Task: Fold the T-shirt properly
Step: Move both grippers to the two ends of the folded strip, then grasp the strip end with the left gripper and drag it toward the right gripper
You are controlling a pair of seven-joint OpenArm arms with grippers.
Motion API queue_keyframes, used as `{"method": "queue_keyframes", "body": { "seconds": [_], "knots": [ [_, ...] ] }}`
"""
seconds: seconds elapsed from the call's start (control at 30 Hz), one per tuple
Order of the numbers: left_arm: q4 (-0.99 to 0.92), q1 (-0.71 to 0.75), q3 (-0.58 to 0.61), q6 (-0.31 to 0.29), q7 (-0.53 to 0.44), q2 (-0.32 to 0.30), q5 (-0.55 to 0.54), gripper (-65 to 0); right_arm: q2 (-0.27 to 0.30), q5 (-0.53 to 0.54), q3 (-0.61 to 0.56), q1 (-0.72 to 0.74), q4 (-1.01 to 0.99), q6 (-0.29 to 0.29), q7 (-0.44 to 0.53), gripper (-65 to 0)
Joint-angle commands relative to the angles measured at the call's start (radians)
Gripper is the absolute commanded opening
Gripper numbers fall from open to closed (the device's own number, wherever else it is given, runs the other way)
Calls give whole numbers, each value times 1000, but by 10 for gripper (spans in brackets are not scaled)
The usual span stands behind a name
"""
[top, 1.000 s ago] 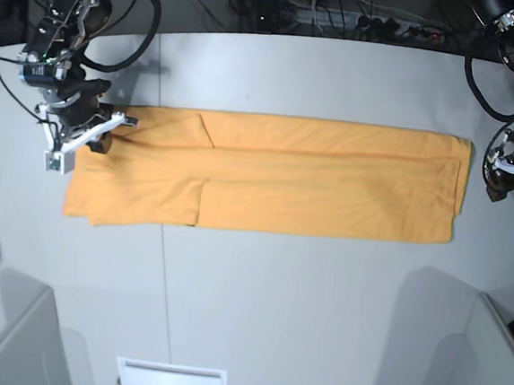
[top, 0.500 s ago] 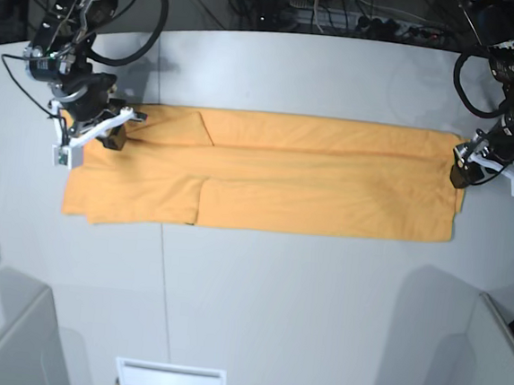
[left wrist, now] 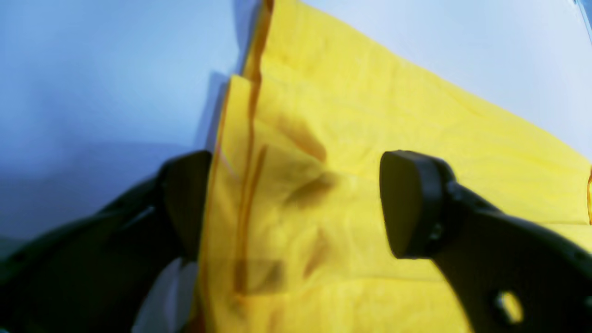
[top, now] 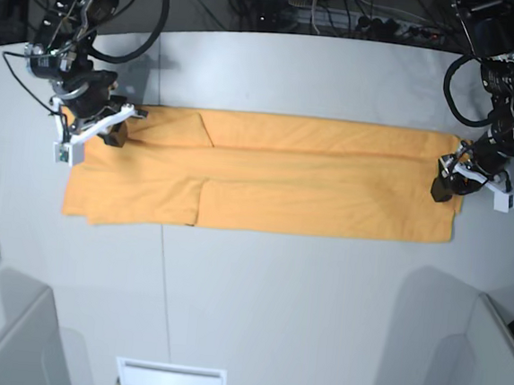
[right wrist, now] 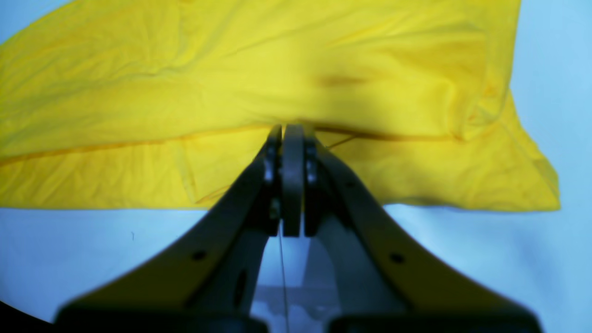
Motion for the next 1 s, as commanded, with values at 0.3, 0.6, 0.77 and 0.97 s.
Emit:
{"method": "queue_keyframes", "body": {
  "seconds": [0.3,0.6,0.77,0.97],
  "knots": [
    [-40,2,0,21,52,-35,39,-650,6,11,5,16,17,3,21,-650],
    [-28,15,-20,21,-40,-107,33,-650,-32,13,87,19,17,3,23,-650],
    [66,56,-121,21,-35,-107,36,-650,-35,13,113,23,17,3,20,-650],
    [293,139,-54,26,-34,-89,38,-650,-41,13,106,23,17,3,17,-650]
  ]
}}
